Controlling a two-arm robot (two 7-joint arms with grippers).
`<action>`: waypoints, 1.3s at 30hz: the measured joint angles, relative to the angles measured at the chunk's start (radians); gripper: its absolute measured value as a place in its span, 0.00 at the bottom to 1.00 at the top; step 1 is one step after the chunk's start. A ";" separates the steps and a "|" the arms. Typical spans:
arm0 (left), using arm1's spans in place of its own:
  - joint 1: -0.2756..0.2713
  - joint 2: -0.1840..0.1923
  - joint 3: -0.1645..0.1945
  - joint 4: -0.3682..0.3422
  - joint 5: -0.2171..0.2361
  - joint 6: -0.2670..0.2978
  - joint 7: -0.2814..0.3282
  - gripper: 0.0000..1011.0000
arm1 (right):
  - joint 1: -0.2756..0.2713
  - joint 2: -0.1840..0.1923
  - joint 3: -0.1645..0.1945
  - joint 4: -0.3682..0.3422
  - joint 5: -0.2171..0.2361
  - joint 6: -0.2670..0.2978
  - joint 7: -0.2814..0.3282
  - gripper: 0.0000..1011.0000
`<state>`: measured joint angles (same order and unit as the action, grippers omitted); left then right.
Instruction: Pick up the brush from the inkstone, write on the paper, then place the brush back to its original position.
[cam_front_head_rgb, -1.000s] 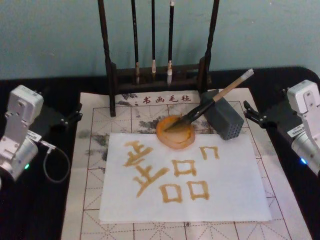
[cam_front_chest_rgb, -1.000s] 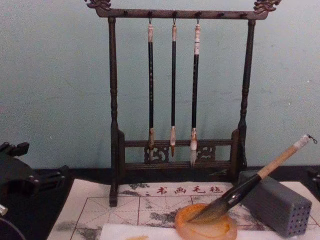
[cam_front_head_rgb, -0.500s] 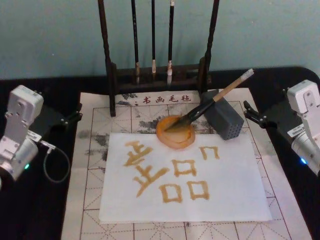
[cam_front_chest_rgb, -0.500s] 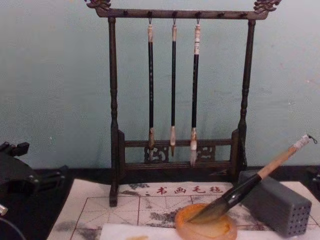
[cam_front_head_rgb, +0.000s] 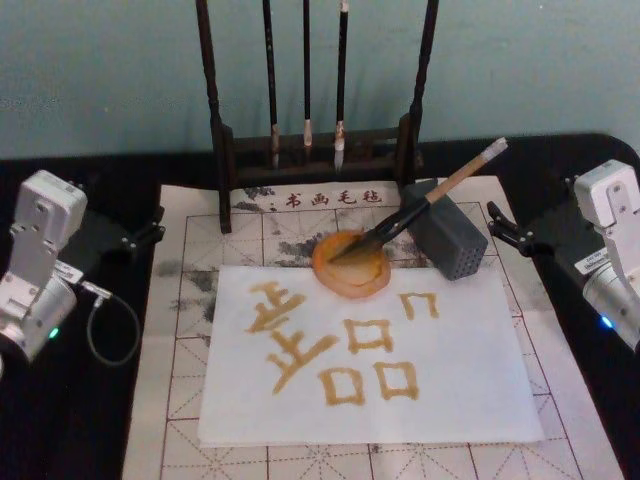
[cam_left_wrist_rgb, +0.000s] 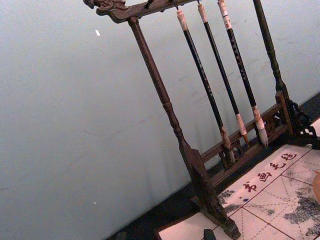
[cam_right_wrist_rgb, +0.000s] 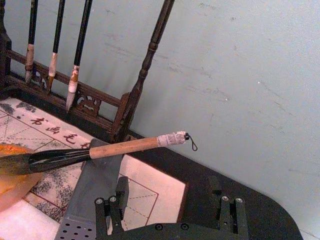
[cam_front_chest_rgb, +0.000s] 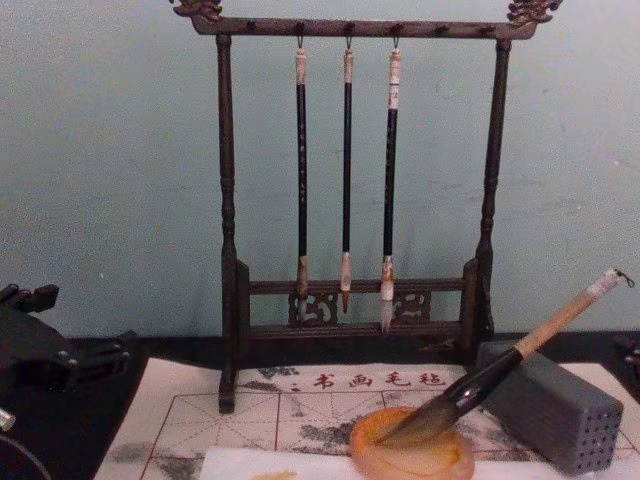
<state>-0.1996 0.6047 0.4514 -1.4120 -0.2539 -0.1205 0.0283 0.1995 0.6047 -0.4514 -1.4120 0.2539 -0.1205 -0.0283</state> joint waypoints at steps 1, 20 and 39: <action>0.000 0.000 0.000 0.000 0.000 0.000 0.000 0.99 | 0.000 0.000 0.000 0.000 0.000 0.000 0.000 0.99; 0.000 0.000 0.000 0.000 0.000 0.000 0.000 0.99 | -0.044 -0.062 0.140 -0.049 0.274 0.166 0.159 0.99; 0.000 0.000 0.000 0.000 0.000 0.000 0.000 0.99 | 0.021 -0.226 0.269 0.020 0.606 0.412 0.206 0.99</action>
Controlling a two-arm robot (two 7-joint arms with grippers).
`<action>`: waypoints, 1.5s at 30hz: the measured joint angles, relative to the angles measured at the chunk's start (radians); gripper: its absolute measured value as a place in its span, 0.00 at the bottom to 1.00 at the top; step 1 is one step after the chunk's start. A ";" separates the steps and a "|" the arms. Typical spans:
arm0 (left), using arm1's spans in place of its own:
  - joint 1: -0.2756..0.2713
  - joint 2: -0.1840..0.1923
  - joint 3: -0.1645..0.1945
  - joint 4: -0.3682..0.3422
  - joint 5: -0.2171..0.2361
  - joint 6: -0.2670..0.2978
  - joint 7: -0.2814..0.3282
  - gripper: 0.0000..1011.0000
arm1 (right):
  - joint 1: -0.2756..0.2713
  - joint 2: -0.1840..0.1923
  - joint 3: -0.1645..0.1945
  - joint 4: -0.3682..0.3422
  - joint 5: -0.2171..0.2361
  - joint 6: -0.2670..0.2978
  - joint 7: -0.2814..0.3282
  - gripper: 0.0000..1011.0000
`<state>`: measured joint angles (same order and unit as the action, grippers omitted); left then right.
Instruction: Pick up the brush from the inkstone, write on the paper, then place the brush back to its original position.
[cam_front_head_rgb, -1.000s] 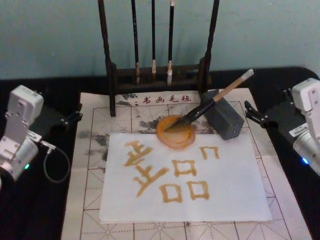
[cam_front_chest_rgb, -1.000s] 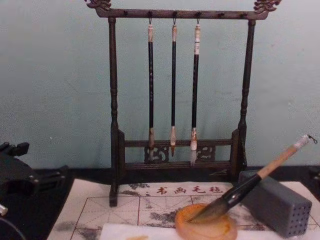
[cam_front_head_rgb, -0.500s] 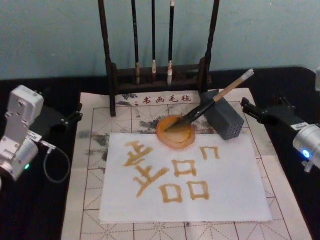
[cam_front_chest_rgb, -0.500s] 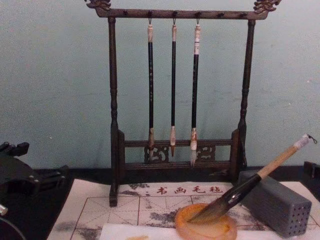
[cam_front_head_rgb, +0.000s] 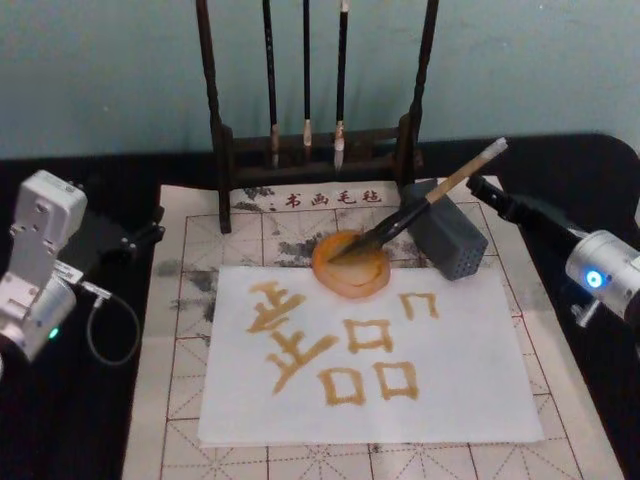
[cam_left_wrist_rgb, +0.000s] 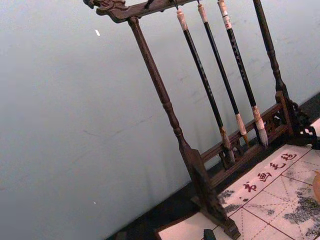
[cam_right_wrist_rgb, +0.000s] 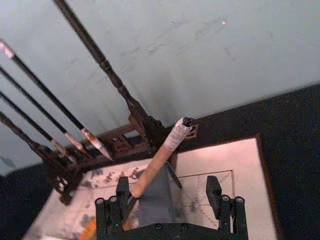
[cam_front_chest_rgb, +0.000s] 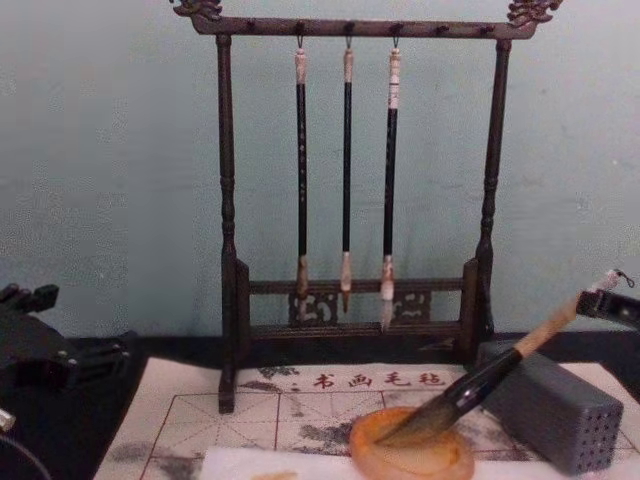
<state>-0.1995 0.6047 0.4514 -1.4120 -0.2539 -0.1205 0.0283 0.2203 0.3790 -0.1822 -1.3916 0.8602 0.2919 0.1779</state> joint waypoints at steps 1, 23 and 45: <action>0.000 0.000 0.000 0.000 0.000 0.000 0.000 0.99 | 0.005 -0.006 0.003 0.005 0.012 0.006 -0.002 0.99; 0.000 0.000 0.000 0.000 0.000 0.000 0.000 0.99 | 0.135 -0.105 0.001 0.158 0.200 0.100 -0.067 0.99; 0.000 0.000 0.000 0.000 0.000 0.000 0.000 0.99 | 0.160 -0.123 -0.006 0.188 0.297 0.111 -0.097 0.99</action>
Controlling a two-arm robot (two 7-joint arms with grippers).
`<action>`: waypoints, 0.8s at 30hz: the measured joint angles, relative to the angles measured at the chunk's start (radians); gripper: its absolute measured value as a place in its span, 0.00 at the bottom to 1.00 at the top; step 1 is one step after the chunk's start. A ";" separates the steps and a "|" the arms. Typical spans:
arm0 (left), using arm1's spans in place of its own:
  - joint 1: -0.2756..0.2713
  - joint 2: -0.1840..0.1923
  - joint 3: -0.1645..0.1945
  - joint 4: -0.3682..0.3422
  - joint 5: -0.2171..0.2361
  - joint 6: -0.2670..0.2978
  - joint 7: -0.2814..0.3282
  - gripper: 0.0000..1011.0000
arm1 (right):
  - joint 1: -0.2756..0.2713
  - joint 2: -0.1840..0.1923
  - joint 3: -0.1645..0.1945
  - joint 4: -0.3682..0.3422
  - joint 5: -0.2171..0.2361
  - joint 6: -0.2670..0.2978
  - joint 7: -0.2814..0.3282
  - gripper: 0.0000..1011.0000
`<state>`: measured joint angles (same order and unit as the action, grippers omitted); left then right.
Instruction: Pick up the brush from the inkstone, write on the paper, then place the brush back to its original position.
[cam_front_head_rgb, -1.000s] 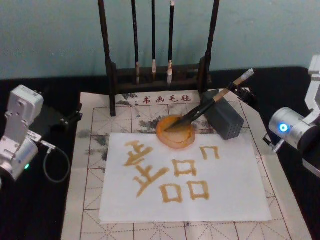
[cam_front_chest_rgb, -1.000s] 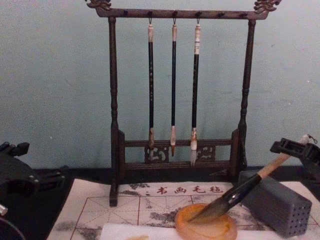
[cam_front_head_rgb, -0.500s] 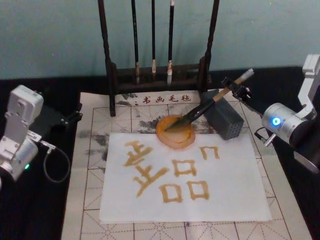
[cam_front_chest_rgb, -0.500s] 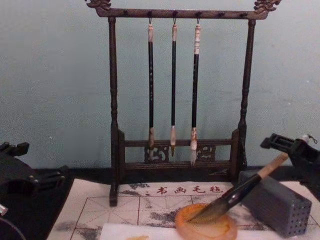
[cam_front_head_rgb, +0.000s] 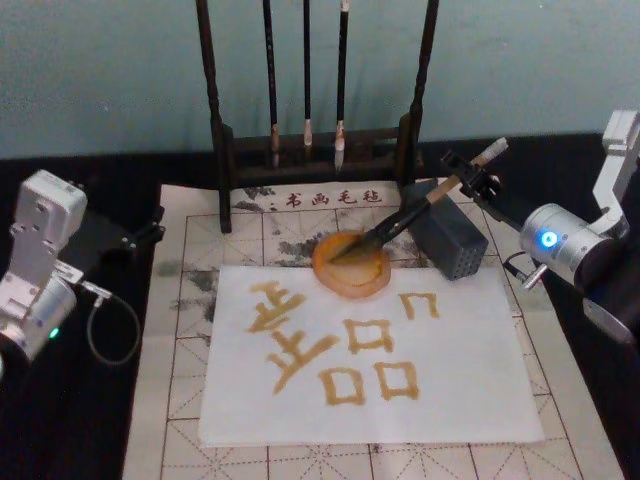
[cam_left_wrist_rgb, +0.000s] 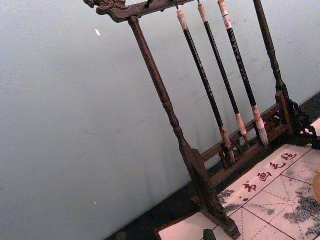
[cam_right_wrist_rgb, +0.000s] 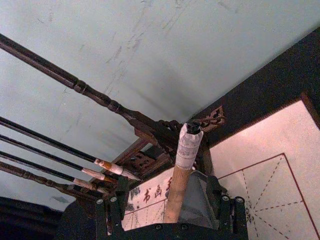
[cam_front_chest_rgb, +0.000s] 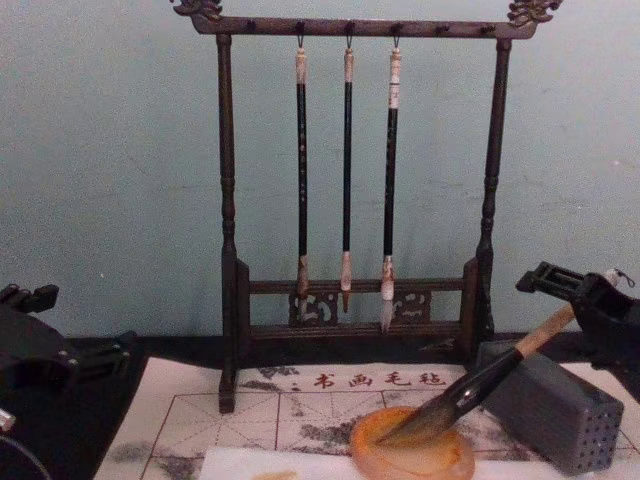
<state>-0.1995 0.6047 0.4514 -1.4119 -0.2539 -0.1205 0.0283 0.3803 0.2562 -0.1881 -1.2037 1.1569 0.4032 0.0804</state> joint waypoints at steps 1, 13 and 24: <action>0.000 0.000 0.000 0.000 0.000 0.000 0.000 0.99 | 0.000 0.000 0.000 0.000 0.000 0.000 0.000 0.99; 0.000 0.000 0.000 0.000 0.000 0.000 0.000 0.99 | -0.001 -0.001 0.001 0.000 -0.001 0.000 0.000 0.96; 0.000 0.000 0.000 0.000 0.000 0.000 0.000 0.99 | -0.002 -0.001 0.002 -0.001 -0.004 -0.001 0.001 0.68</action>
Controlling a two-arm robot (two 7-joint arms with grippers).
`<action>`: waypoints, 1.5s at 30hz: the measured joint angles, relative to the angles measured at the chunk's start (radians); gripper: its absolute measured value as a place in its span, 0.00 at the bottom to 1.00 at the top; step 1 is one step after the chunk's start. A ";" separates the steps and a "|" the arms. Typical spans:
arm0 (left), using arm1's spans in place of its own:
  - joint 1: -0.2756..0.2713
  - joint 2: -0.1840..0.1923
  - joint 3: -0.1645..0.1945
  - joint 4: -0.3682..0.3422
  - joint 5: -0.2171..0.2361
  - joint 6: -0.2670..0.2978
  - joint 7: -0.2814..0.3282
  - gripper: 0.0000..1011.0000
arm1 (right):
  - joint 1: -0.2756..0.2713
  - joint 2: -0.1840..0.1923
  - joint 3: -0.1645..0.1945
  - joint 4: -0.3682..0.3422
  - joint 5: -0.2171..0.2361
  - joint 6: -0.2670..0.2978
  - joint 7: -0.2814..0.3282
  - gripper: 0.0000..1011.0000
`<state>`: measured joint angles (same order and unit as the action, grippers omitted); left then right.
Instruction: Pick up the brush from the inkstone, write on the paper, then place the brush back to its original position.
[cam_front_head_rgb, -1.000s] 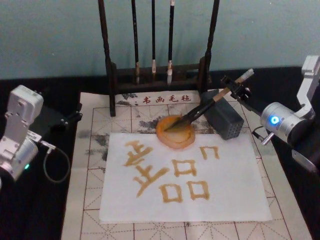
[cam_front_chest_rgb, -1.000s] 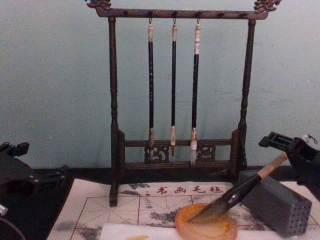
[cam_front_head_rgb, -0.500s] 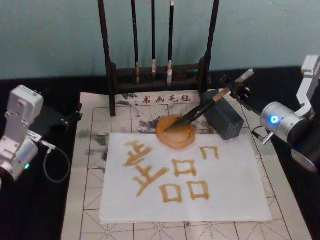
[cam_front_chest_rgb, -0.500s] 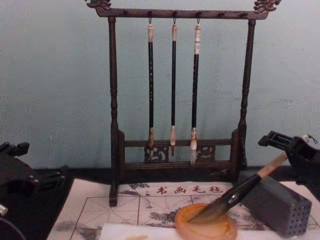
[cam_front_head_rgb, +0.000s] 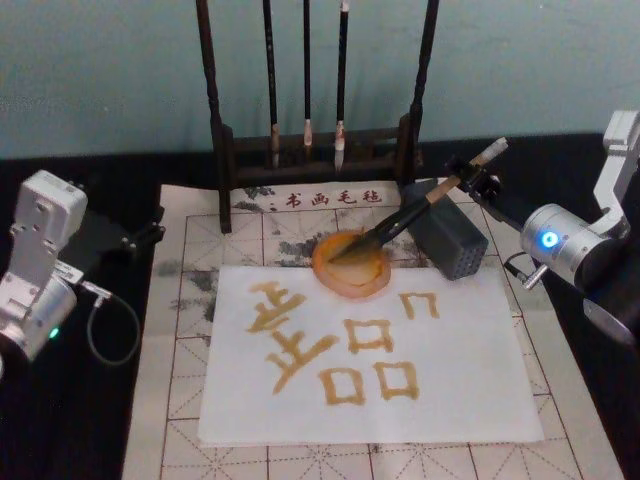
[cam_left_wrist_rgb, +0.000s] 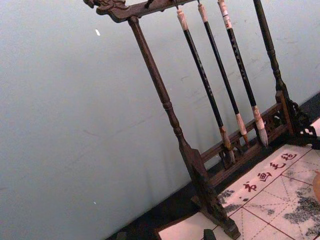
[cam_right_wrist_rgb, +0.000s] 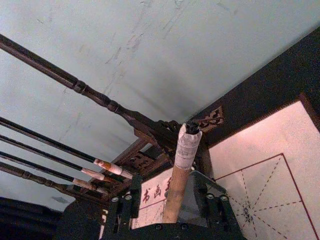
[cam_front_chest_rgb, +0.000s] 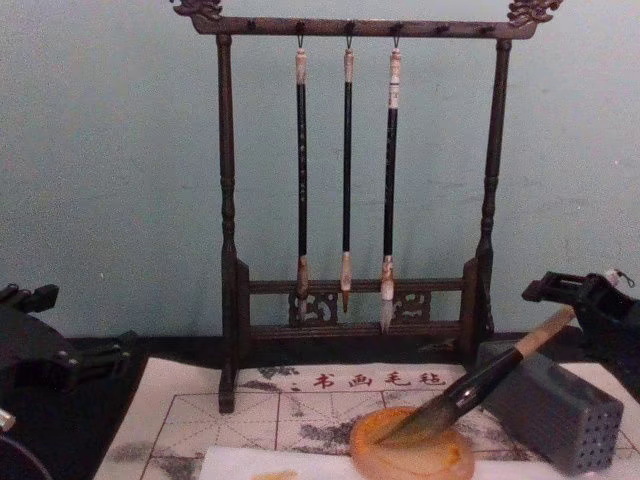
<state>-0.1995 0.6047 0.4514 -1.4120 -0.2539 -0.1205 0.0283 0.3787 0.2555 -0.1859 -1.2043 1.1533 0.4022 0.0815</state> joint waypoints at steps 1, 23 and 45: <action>0.000 0.000 0.000 0.000 0.000 0.000 0.000 0.99 | 0.000 0.000 0.000 0.000 0.000 0.000 0.000 0.66; 0.000 0.000 0.000 0.000 0.000 0.000 0.000 0.99 | 0.000 0.000 0.000 -0.001 -0.001 0.000 0.001 0.18; 0.000 0.000 0.000 0.000 0.000 0.000 0.000 0.99 | -0.002 0.018 -0.023 -0.029 0.021 -0.042 0.022 0.18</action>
<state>-0.1995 0.6047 0.4514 -1.4120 -0.2539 -0.1205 0.0283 0.3771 0.2735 -0.2088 -1.2336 1.1744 0.3601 0.1038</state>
